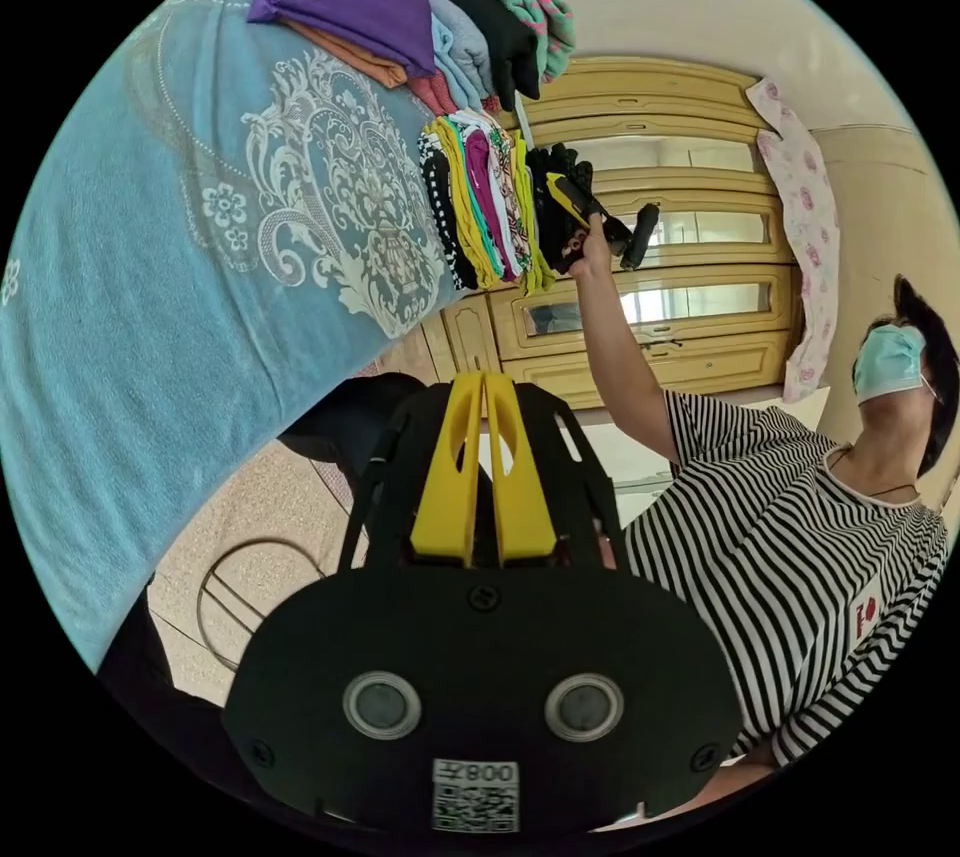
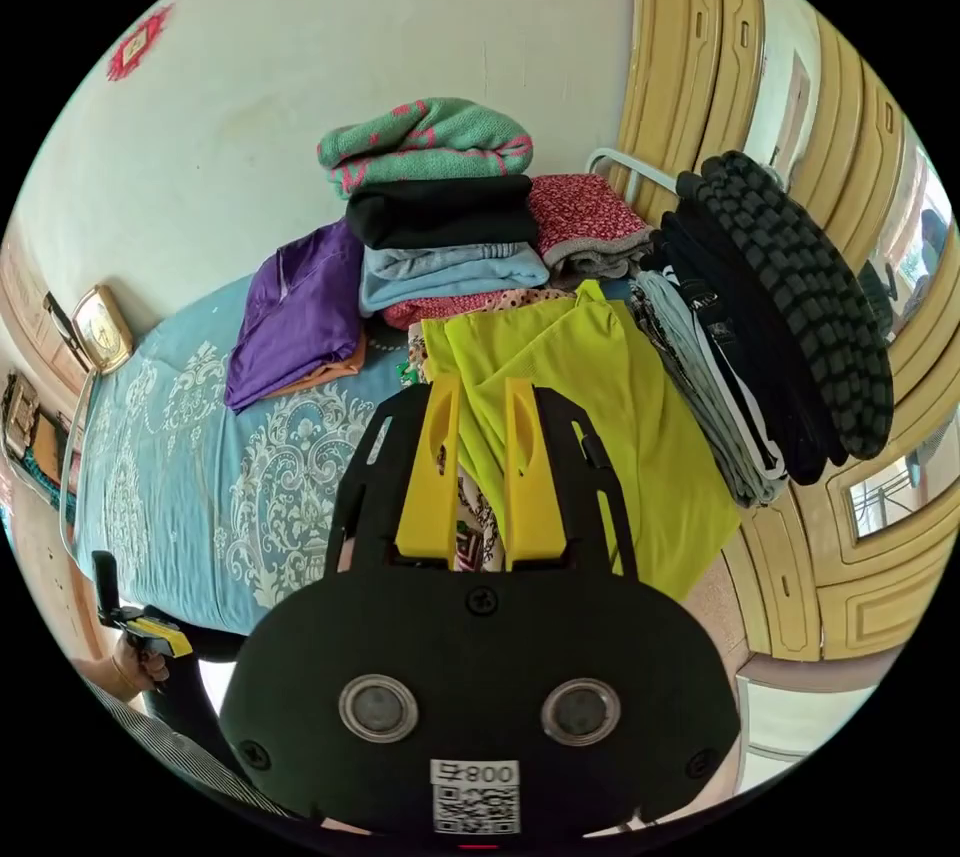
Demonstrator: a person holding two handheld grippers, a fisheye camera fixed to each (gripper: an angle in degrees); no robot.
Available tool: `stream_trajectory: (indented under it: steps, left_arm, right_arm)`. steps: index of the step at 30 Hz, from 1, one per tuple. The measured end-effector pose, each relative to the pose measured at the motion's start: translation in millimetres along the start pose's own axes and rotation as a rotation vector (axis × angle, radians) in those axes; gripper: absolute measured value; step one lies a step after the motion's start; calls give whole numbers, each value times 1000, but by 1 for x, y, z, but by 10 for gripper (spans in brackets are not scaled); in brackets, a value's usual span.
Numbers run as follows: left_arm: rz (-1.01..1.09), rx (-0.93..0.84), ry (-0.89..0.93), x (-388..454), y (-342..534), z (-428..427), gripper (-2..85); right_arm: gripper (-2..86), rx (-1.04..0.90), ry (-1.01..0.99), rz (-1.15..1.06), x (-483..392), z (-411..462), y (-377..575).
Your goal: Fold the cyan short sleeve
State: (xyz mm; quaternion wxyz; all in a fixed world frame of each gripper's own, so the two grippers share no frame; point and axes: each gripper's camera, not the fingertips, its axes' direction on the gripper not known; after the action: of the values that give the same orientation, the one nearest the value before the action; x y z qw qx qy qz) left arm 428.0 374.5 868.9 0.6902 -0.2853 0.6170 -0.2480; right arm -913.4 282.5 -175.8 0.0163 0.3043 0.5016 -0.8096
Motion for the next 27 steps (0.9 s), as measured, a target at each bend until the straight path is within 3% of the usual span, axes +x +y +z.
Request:
stream_trajectory:
  steps: [11, 19, 27]
  left_arm:
    - [-53, 43, -14, -2, 49, -14, 3]
    - [-46, 51, 11, 8, 82, -19, 4]
    - [4, 69, 24, 33, 123, -31, 5]
  right_arm:
    - [48, -163, 93, 62, 63, 40, -19]
    - [5, -104, 10, 163, 135, 11, -2]
    - [1, 66, -239, 178, 196, -78, 15]
